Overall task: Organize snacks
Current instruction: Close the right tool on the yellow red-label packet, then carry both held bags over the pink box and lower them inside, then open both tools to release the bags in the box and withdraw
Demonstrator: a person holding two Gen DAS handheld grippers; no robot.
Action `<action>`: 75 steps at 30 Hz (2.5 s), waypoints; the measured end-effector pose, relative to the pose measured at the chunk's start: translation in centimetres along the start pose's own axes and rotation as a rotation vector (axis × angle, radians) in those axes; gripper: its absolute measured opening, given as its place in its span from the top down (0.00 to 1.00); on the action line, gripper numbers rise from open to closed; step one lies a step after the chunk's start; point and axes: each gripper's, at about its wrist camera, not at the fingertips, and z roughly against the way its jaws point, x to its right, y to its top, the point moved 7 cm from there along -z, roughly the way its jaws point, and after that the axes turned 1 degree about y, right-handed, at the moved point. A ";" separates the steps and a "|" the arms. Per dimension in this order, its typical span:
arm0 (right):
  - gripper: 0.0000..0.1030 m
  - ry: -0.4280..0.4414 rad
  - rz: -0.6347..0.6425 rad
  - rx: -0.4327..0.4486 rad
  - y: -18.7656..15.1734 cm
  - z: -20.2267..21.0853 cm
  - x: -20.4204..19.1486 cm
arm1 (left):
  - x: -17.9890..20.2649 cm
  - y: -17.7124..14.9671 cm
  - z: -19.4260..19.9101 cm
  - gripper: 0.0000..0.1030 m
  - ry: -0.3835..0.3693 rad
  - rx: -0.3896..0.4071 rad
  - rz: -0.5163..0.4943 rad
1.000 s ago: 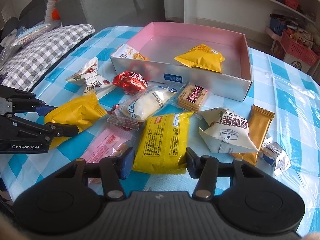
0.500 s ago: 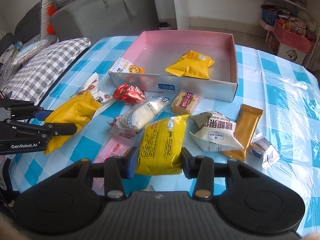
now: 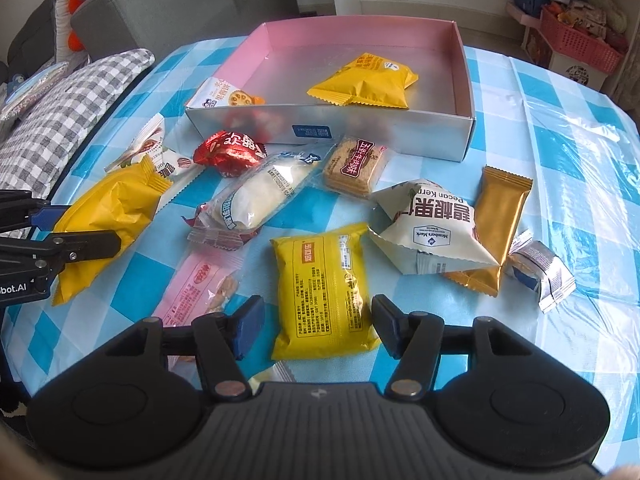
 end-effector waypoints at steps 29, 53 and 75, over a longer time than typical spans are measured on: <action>0.56 0.001 -0.076 0.184 4.8 5.4 1.7 | 0.7 5.0 1.6 0.66 0.004 0.121 0.027; 0.56 -0.065 -0.274 0.294 12.2 -0.7 8.3 | -0.4 13.4 -8.9 0.66 0.069 0.197 0.217; 0.12 -0.094 -0.175 0.282 9.4 3.9 9.0 | -1.3 10.6 -4.7 0.12 0.101 0.166 0.244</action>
